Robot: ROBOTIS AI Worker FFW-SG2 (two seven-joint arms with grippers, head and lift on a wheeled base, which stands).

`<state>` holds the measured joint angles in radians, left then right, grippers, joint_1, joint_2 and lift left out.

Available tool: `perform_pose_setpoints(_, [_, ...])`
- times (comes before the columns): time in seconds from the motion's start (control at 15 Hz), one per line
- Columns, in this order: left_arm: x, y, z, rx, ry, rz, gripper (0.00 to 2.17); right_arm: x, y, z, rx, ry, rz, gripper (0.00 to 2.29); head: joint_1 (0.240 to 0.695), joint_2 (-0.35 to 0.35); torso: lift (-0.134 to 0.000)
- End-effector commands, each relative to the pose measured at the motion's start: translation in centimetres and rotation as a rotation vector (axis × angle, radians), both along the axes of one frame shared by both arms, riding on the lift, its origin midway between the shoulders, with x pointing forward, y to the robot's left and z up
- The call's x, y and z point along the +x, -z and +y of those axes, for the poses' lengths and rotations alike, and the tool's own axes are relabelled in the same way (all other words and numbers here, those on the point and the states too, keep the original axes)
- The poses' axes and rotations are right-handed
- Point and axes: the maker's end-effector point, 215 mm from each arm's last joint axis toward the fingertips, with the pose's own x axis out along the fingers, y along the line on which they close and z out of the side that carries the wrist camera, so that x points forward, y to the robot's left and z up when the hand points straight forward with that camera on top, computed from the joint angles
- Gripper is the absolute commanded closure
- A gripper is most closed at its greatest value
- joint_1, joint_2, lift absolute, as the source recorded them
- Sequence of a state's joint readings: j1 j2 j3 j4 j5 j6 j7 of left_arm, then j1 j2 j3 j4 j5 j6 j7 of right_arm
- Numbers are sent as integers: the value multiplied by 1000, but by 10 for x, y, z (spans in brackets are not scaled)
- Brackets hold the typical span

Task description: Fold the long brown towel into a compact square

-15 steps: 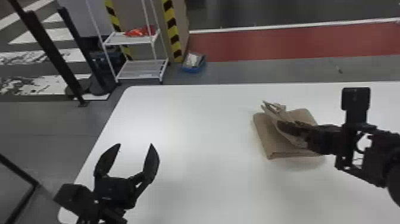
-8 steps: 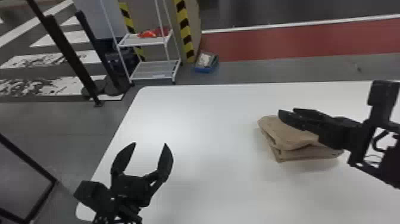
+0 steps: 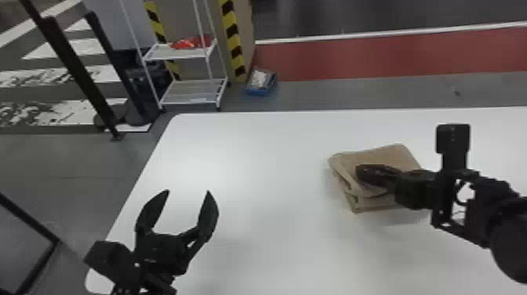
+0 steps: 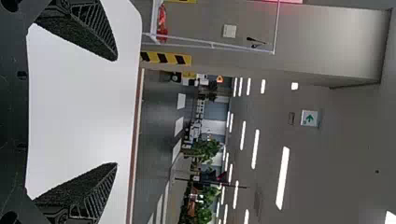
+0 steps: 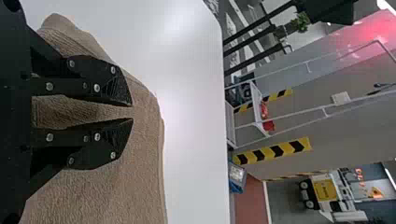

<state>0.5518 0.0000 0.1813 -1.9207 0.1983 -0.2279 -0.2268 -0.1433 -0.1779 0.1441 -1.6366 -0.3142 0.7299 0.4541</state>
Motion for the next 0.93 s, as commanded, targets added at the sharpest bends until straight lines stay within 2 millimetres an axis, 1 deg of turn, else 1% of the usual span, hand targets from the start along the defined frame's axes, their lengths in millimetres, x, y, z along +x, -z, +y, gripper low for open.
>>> perform_pose_setpoints(0.0, [-2, 1, 3, -3, -7, 2, 66, -15, 12, 23, -22, -60, 23, 1953, 695, 221, -123])
perform_pose_setpoints(0.2, [-4, 2, 5, -4, -11, 3, 66, -38, 12, 49, -4, -128, 29, 1949, 695, 255, -123])
perform_pose_setpoints(0.27, [-3, 2, 5, -5, -11, 2, 66, -46, 12, 55, 0, -152, 33, 1953, 695, 278, -123])
perform_pose_setpoints(0.4, [-3, 3, 6, -6, -12, 4, 66, -64, 19, 62, 7, -193, 76, 1953, 695, 299, -123])
perform_pose_setpoints(0.53, [-2, 6, 6, -7, -12, 10, 66, -77, 19, 65, 16, -233, 81, 1949, 695, 315, -123])
perform_pose_setpoints(0.67, [-2, 8, 6, -10, -13, 12, 66, -91, 15, 64, 43, -285, 83, 1953, 695, 331, -123])
perform_pose_setpoints(0.73, [-2, 9, 6, -11, -13, 14, 66, -93, 10, 56, 60, -289, 76, 1949, 695, 335, -123])
perform_pose_setpoints(0.8, [-2, 8, 7, -11, -15, 12, 70, -92, 1, 47, 88, -276, 58, 1949, 695, 338, -123])
perform_pose_setpoints(0.87, [-1, 7, 6, -11, -14, 9, 70, -91, -6, 35, 108, -253, 45, 1949, 695, 333, -123])
